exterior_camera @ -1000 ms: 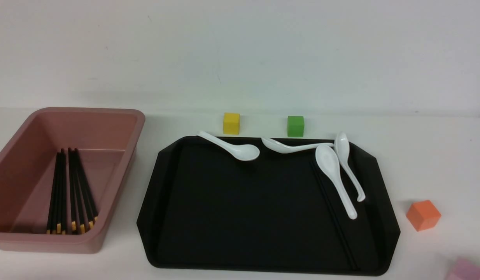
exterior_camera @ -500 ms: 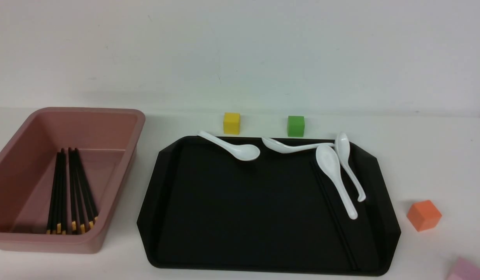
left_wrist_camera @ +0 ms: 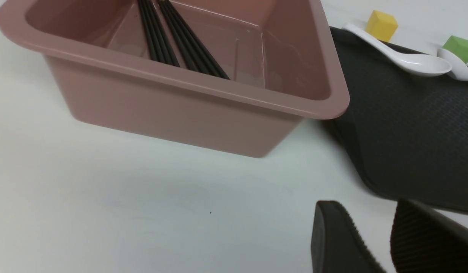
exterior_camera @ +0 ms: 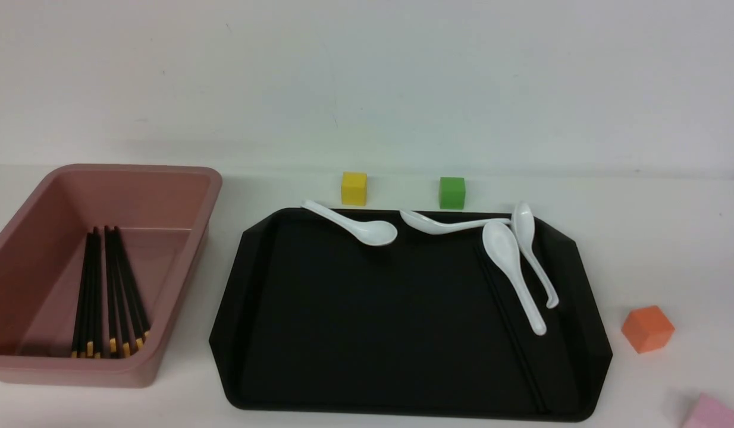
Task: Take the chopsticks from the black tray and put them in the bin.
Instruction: Use the right arm to grab a pair of chopsticks
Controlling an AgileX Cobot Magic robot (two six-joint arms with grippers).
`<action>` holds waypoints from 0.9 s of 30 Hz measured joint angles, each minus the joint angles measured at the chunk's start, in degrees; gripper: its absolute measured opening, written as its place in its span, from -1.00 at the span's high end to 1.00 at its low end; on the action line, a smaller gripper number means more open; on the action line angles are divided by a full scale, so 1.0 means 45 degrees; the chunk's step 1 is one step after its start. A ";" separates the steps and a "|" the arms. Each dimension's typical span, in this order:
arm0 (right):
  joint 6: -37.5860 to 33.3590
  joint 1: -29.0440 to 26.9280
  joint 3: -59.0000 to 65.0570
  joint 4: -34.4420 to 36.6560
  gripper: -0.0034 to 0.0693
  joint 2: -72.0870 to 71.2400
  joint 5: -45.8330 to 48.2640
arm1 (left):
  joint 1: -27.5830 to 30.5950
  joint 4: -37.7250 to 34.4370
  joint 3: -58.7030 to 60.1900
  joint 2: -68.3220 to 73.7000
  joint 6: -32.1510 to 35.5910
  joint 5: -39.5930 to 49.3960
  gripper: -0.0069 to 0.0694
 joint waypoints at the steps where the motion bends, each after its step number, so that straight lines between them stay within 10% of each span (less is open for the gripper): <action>1: -0.0274 0.0000 -0.0519 -0.0239 0.94 0.0604 0.1312 | 0.0000 0.0000 0.0000 0.0000 0.0000 0.0000 0.19; 8: -0.2226 0.0000 -0.2727 0.0687 0.93 0.5333 0.7273 | 0.0000 0.0000 0.0000 0.0000 0.0000 0.0000 0.19; 20: -1.1115 0.0872 -0.3296 1.0030 0.90 1.1453 0.7426 | 0.0000 0.0000 0.0000 0.0000 0.0000 0.0000 0.19; 27: -0.9646 0.3070 -0.5491 0.8345 0.89 1.4561 0.6876 | 0.0000 0.0000 0.0000 0.0000 0.0000 0.0000 0.19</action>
